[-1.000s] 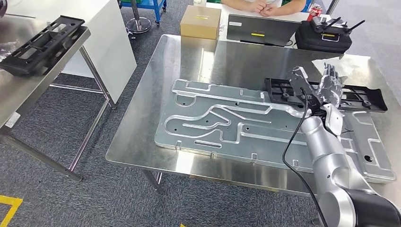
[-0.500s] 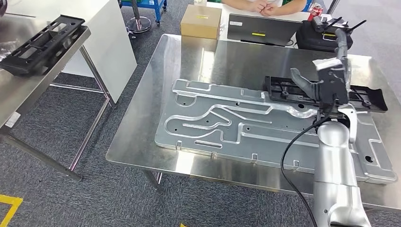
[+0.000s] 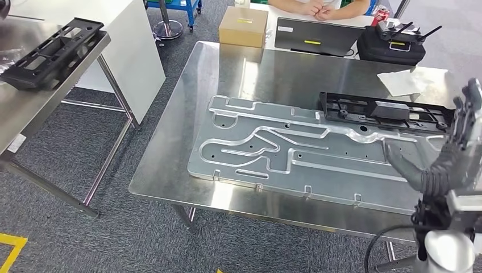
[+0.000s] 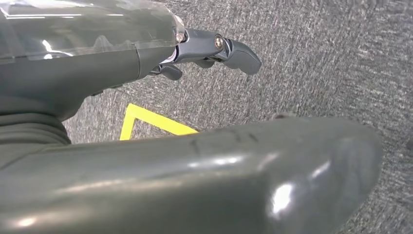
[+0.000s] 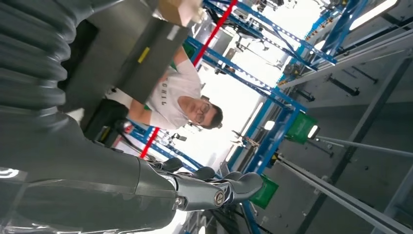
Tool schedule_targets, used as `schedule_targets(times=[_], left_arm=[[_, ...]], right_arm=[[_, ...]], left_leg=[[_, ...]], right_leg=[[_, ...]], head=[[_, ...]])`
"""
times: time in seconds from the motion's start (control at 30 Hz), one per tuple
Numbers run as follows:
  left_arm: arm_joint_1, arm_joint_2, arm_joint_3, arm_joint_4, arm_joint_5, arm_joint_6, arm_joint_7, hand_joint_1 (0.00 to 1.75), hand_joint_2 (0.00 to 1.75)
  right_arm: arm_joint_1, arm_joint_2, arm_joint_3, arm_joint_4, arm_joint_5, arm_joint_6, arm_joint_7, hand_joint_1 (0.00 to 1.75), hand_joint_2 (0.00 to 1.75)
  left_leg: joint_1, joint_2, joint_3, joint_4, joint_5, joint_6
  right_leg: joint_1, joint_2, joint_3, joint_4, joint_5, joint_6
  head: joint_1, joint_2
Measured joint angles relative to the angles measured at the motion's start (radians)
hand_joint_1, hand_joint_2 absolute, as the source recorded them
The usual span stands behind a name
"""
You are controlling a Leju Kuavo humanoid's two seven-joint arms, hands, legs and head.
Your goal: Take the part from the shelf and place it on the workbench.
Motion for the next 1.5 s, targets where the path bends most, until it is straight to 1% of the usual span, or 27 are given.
schedule_targets(times=[0.1,0.13,0.2,0.27,0.3,0.33,0.37,0.47,0.53,0.6,0.63,0.7,0.77,0.8,0.83,0.87,0.9,0.97,1.03,1.13,1.17,1.23,1.3,1.33,1.4,1.43,1.5], left_arm=[[0.004,-0.011,0.008,0.0,0.004,0.01,-0.005,0.0,0.0],[0.004,-0.017,0.009,0.0,0.005,0.013,-0.007,0.0,0.0],[0.004,-0.025,0.013,0.0,0.008,0.018,-0.01,0.0,0.0],[0.004,-0.03,0.017,0.0,0.011,0.02,-0.009,0.0,0.0],[0.004,-0.031,0.019,0.0,0.012,0.021,-0.007,0.0,0.0],[0.004,-0.032,0.021,0.0,0.013,0.023,-0.005,0.0,0.0],[0.004,-0.034,0.023,0.0,0.013,0.024,-0.003,0.0,0.0],[0.002,-0.039,0.027,0.0,0.009,0.025,-0.001,0.0,0.0],[0.001,-0.043,0.029,0.0,0.006,0.025,-0.002,0.0,0.0],[0.002,-0.045,0.03,0.0,0.005,0.024,-0.002,0.0,0.0],[0.002,-0.045,0.03,0.0,0.004,0.024,-0.003,0.0,0.0],[0.004,-0.046,0.031,0.0,0.004,0.024,-0.003,0.0,0.0],[0.004,-0.046,0.031,0.0,0.004,0.024,-0.003,0.0,0.0],[0.003,-0.045,0.031,0.0,0.004,0.023,-0.003,0.0,0.0],[0.003,-0.045,0.031,0.0,0.004,0.023,-0.003,0.0,0.0],[0.003,-0.045,0.031,0.0,0.004,0.023,-0.003,0.0,0.0],[0.003,-0.044,0.031,0.0,0.004,0.022,-0.003,0.0,0.0],[0.001,-0.044,0.031,0.0,0.002,0.02,-0.002,0.0,0.0],[-0.001,-0.044,0.031,0.0,0.001,0.016,-0.001,0.0,0.0],[0.0,-0.044,0.031,0.0,-0.002,0.012,-0.001,0.0,0.0],[0.0,-0.044,0.031,0.0,-0.003,0.01,-0.001,0.0,0.0],[0.0,-0.043,0.032,0.0,-0.004,0.005,-0.001,0.0,0.0],[0.0,-0.042,0.032,0.0,-0.005,0.001,-0.001,0.0,0.0],[0.001,-0.042,0.032,0.0,-0.006,-0.001,0.0,0.0,0.0],[0.0,-0.04,0.031,0.0,-0.008,-0.005,0.004,0.0,0.0],[0.0,-0.04,0.031,0.0,-0.009,-0.007,0.006,0.0,0.0],[-0.004,-0.04,0.031,0.0,-0.011,-0.01,0.009,0.0,0.0]], right_arm=[[0.131,-0.003,-0.032,-0.058,-0.023,-0.016,-0.037,0.0,0.0],[0.173,-0.004,-0.046,-0.076,-0.029,-0.02,-0.042,0.0,0.0],[0.25,-0.006,-0.075,-0.103,-0.044,-0.023,-0.047,0.0,0.0],[0.316,-0.007,-0.106,-0.121,-0.068,-0.02,-0.049,0.0,0.0],[0.344,-0.006,-0.122,-0.128,-0.082,-0.016,-0.05,0.0,0.0],[0.368,-0.004,-0.141,-0.133,-0.096,-0.007,-0.051,0.0,0.0],[0.388,-0.001,-0.161,-0.138,-0.109,0.007,-0.053,0.0,0.0],[0.426,0.027,-0.233,-0.152,-0.137,0.06,-0.062,0.0,0.0],[0.442,0.054,-0.284,-0.159,-0.152,0.099,-0.067,0.0,0.0],[0.452,0.085,-0.336,-0.162,-0.161,0.145,-0.069,0.0,0.0],[0.453,0.101,-0.361,-0.162,-0.162,0.168,-0.069,0.0,0.0],[0.456,0.137,-0.411,-0.162,-0.158,0.205,-0.068,0.0,0.0],[0.46,0.169,-0.449,-0.162,-0.15,0.229,-0.067,0.0,0.0],[0.461,0.183,-0.463,-0.161,-0.147,0.239,-0.066,0.0,0.0],[0.463,0.198,-0.476,-0.161,-0.143,0.25,-0.066,0.0,0.0],[0.463,0.213,-0.489,-0.159,-0.138,0.262,-0.065,0.0,0.0],[0.464,0.228,-0.502,-0.158,-0.132,0.275,-0.065,0.0,0.0],[0.463,0.26,-0.534,-0.154,-0.117,0.308,-0.063,0.0,0.0],[0.457,0.292,-0.571,-0.149,-0.102,0.345,-0.059,0.0,0.0],[0.447,0.338,-0.627,-0.139,-0.088,0.393,-0.055,0.0,0.0],[0.445,0.352,-0.644,-0.134,-0.082,0.408,-0.054,0.0,0.0],[0.436,0.376,-0.677,-0.121,-0.071,0.436,-0.053,0.0,0.0],[0.422,0.396,-0.712,-0.105,-0.059,0.464,-0.051,0.0,0.0],[0.415,0.405,-0.729,-0.095,-0.052,0.477,-0.05,0.0,0.0],[0.402,0.418,-0.762,-0.076,-0.035,0.505,-0.048,0.0,0.0],[0.397,0.423,-0.777,-0.068,-0.024,0.52,-0.047,0.0,0.0],[0.39,0.429,-0.804,-0.053,0.005,0.553,-0.048,0.0,0.0]], left_leg=[[0.002,0.001,0.004,-0.004,0.006,0.009],[0.004,0.002,0.006,-0.01,0.01,0.014],[0.008,0.006,0.005,-0.02,0.019,0.023],[0.004,0.009,-0.002,-0.02,0.024,0.028],[0.002,0.01,-0.008,-0.02,0.028,0.028],[0.0,0.011,-0.014,-0.02,0.032,0.027],[-0.001,0.012,-0.02,-0.02,0.037,0.025],[-0.002,0.013,-0.033,-0.019,0.055,0.014],[-0.002,0.012,-0.033,-0.02,0.065,0.002],[0.0,0.012,-0.032,-0.024,0.075,-0.011],[0.001,0.013,-0.036,-0.019,0.065,-0.019],[0.004,0.014,-0.055,0.034,-0.008,-0.032],[0.01,0.014,-0.08,0.157,-0.12,-0.044],[0.013,0.014,-0.086,0.219,-0.154,-0.05],[0.016,0.014,-0.081,0.262,-0.165,-0.054],[0.018,0.015,-0.059,0.267,-0.152,-0.058],[0.021,0.015,-0.019,0.233,-0.126,-0.061],[0.024,0.014,0.096,0.09,-0.096,-0.065],[0.022,0.01,0.169,-0.02,-0.107,-0.054],[0.017,0.011,0.165,-0.042,-0.102,-0.019],[0.016,0.014,0.158,-0.042,-0.093,-0.007],[0.014,0.021,0.135,-0.043,-0.071,0.01],[0.007,0.023,0.105,-0.042,-0.049,0.017],[0.003,0.021,0.09,-0.041,-0.038,0.019],[-0.007,0.014,0.059,-0.037,-0.015,0.02],[-0.011,0.008,0.044,-0.036,-0.003,0.02],[-0.017,-0.006,0.021,-0.035,0.019,0.017]], right_leg=[[-0.003,0.0,0.005,-0.002,0.002,0.009],[-0.004,0.0,0.004,0.007,-0.011,0.01],[-0.004,0.0,-0.019,0.076,-0.076,0.009],[-0.002,0.0,-0.063,0.203,-0.159,0.008],[-0.001,0.0,-0.075,0.25,-0.181,0.007],[0.0,0.0,-0.07,0.263,-0.184,0.006],[0.002,0.0,-0.042,0.235,-0.169,0.003],[0.011,-0.001,0.096,0.034,-0.11,-0.013],[0.02,0.0,0.127,-0.018,-0.098,-0.026],[0.021,-0.001,0.12,-0.021,-0.083,-0.04],[0.019,-0.002,0.113,-0.024,-0.073,-0.047],[0.013,-0.005,0.093,-0.031,-0.048,-0.061],[0.013,-0.007,0.066,-0.03,-0.026,-0.066],[0.013,-0.008,0.051,-0.029,-0.015,-0.065],[0.012,-0.009,0.034,-0.026,-0.004,-0.062],[0.01,-0.009,0.019,-0.024,0.006,-0.059],[0.008,-0.01,0.004,-0.02,0.015,-0.054],[0.005,-0.01,-0.02,-0.009,0.029,-0.042],[0.006,-0.011,-0.033,0.001,0.043,-0.028],[0.004,-0.01,-0.038,0.001,0.058,-0.006],[0.001,-0.009,-0.044,0.012,0.041,-0.002],[0.0,-0.007,-0.07,0.089,-0.049,0.0],[0.004,-0.007,-0.099,0.213,-0.138,-0.001],[0.006,-0.007,-0.101,0.258,-0.151,-0.003],[0.014,-0.004,-0.06,0.26,-0.113,-0.016],[0.02,0.004,-0.015,0.211,-0.086,-0.029],[0.033,0.037,0.096,0.062,-0.079,-0.059]], head=[[0.0,0.0],[0.0,0.0],[0.0,0.0],[0.0,0.0],[0.0,0.0],[0.0,0.0],[0.0,0.0],[0.0,0.0],[0.0,0.0],[0.0,0.0],[0.0,0.0],[0.0,0.0],[0.0,0.0],[0.0,0.0],[0.0,0.0],[0.0,0.0],[0.0,0.0],[0.0,0.0],[0.0,0.0],[0.0,0.0],[0.0,0.0],[0.0,0.0],[0.0,0.0],[0.0,0.0],[0.0,0.0],[0.0,0.0],[0.0,0.0]])
